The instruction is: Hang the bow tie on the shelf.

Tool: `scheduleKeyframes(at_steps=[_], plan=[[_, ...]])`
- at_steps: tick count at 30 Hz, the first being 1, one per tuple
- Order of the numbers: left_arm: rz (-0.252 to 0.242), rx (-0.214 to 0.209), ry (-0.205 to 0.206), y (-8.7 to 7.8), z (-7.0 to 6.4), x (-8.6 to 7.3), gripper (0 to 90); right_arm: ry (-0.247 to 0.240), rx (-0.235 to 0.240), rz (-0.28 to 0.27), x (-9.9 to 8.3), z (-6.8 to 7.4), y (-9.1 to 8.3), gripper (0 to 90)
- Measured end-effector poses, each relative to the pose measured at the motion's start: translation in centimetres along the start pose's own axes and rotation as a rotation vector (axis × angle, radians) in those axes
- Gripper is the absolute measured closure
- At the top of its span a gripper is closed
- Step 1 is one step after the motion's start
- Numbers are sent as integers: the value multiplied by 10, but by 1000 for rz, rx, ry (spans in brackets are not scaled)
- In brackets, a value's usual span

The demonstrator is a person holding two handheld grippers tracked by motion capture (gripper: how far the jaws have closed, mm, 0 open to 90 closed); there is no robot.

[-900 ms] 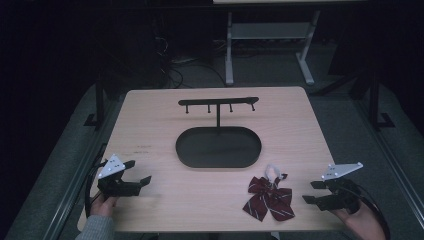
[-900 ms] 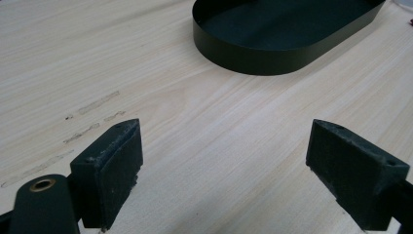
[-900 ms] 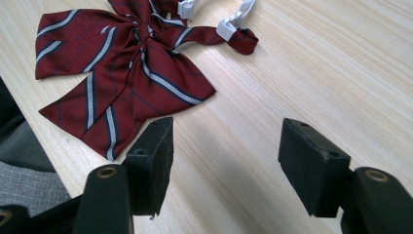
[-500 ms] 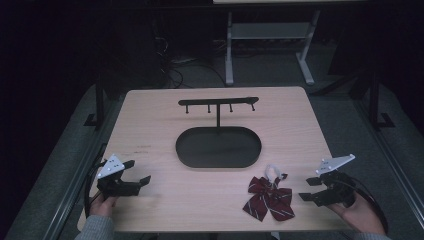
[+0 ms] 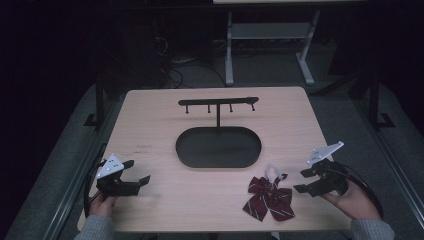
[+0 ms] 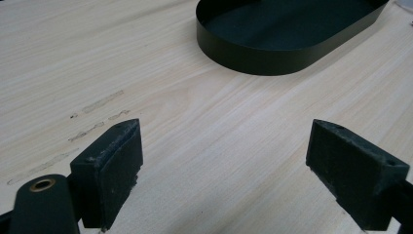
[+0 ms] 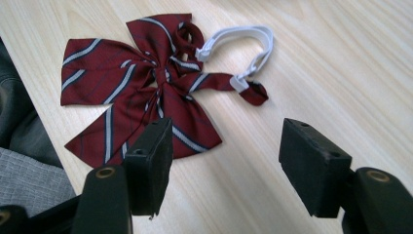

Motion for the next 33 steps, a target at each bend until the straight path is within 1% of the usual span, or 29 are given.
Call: scheduleKeyframes(at_steps=[2, 4, 5, 8, 9, 11, 12, 15, 21, 23, 25, 26, 33], plan=[[5, -1, 1, 0, 0, 0, 129, -12, 12, 4, 5, -1, 3, 365], [4, -1, 2, 0, 0, 0, 129, -12, 11, 12, 6, -1, 4, 365], [9, -2, -5, 0, 0, 0, 129, -18, 14, 21, 9, -2, 6, 365], [13, -1, -1, 0, 0, 0, 129, -28, 18, 26, 13, -2, 8, 365], [4, -2, -11, 0, 0, 0, 129, -38, 19, 34, 17, -2, 8, 365], [-2, -1, -10, 0, 0, 0, 129, -42, 18, 36, 19, -2, 8, 365], [-3, 0, -2, 0, 1, 1, 129, -46, 17, 38, 22, -2, 8, 365], [-3, 0, -6, 0, 1, 0, 129, -68, 19, 42, 32, -2, 8, 369], [-4, 0, -5, 0, 1, 1, 129, -80, 25, 61, 39, -4, 12, 377], [-6, 0, -5, 0, 1, 1, 129, -96, 29, 74, 44, -4, 16, 383], [-6, 0, -4, 0, 1, 1, 129, -88, 33, 82, 46, -3, 17, 383], [-8, 0, -4, 0, 1, 1, 129, -109, 34, 82, 50, -6, 20, 385], [-11, -1, -7, 0, 1, 2, 129, -110, 47, 110, 59, -8, 28, 387]])
Point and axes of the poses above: each handheld gripper's, and its own axes: y roughly forward along the jaws, x roughly out of its top, z roughly to its left, the point moved 7 cm from there along y, roughly forward along the jaws, and after that the axes turned 1 degree about -x, right-handed, at the moved point
